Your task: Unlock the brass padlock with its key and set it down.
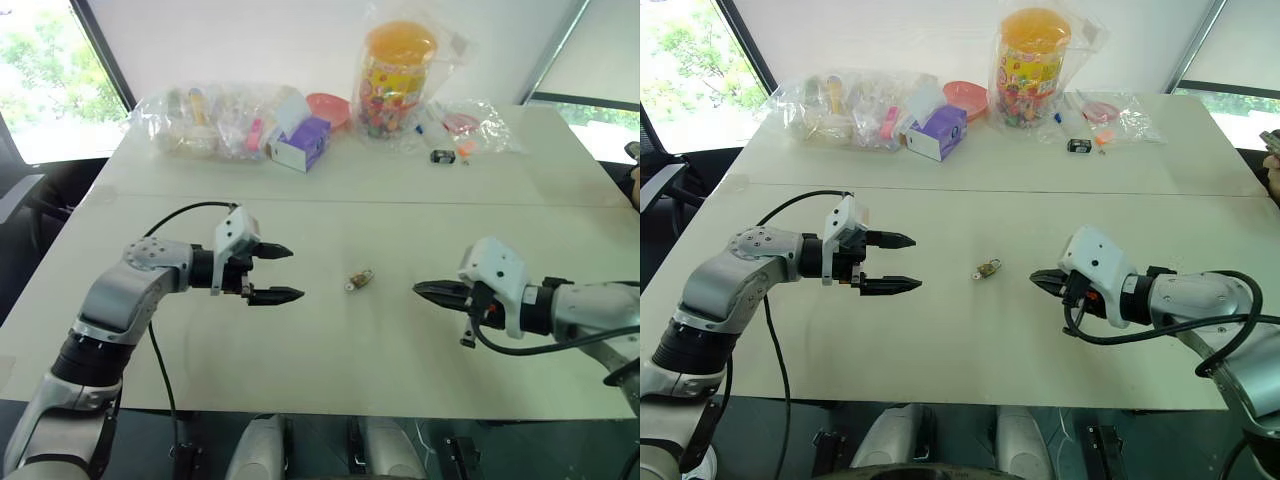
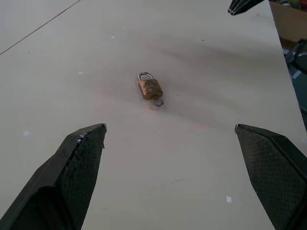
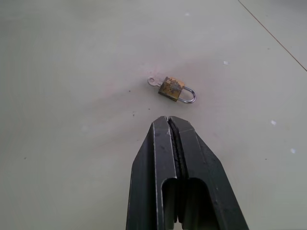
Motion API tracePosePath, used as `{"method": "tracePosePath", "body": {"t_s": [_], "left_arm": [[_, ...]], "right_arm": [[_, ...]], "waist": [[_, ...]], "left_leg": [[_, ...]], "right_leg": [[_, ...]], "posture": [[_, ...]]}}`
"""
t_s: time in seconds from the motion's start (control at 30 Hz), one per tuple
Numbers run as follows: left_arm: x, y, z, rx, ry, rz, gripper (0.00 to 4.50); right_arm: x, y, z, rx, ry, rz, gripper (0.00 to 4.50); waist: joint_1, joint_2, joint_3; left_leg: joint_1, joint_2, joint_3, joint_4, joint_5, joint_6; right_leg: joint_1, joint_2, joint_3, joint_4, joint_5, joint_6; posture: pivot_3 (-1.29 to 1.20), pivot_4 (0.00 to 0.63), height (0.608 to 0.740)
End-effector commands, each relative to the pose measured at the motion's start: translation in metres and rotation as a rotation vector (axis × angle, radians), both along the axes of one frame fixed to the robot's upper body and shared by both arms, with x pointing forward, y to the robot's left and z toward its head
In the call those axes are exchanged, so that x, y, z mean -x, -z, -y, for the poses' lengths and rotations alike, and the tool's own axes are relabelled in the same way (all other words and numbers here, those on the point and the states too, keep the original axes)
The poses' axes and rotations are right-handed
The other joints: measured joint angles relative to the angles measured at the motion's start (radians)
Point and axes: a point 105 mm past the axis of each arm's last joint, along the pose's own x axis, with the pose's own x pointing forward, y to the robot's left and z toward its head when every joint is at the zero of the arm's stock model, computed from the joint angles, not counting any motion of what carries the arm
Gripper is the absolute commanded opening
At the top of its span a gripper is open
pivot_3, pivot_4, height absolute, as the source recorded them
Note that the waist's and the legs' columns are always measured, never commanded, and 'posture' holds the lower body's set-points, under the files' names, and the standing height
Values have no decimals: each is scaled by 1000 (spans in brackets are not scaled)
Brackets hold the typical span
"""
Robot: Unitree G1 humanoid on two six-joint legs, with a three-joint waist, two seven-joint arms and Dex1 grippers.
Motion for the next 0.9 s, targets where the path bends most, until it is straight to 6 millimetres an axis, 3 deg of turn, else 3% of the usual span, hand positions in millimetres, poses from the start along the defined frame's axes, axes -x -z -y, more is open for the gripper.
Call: {"method": "tracePosePath", "body": {"t_s": [0.03,0.43,0.53,0.77,0.9], "left_arm": [[-1,-12,1,23,-3,40,4471],[-4,-6,6,44,-35,33,4471],[-5,-2,6,44,-49,34,4500],[-1,-1,12,56,-54,32,4500],[1,-1,10,54,-69,34,4500]], "right_arm": [[-7,-8,-2,7,-11,71,0],[-35,3,-12,108,-136,136,0],[-44,10,-15,136,-191,125,814],[-71,26,-36,196,-389,75,4455],[-99,33,-42,135,-369,9,4455]], "waist": [[0,0,0],[-1,0,0],[-2,0,0],[-10,0,0],[-19,0,0]], "left_leg": [[0,0,0,0,0,0],[0,0,0,1,0,0],[0,0,0,1,0,0],[0,0,1,1,0,0],[0,0,1,1,0,0]], "right_leg": [[0,0,0,0,0,0],[0,0,0,1,0,0],[0,0,0,1,0,0],[-1,0,0,2,0,0],[-1,0,0,3,0,0]], "posture": [[0,150,735],[0,150,735],[0,150,735],[0,150,735],[0,150,735]]}}
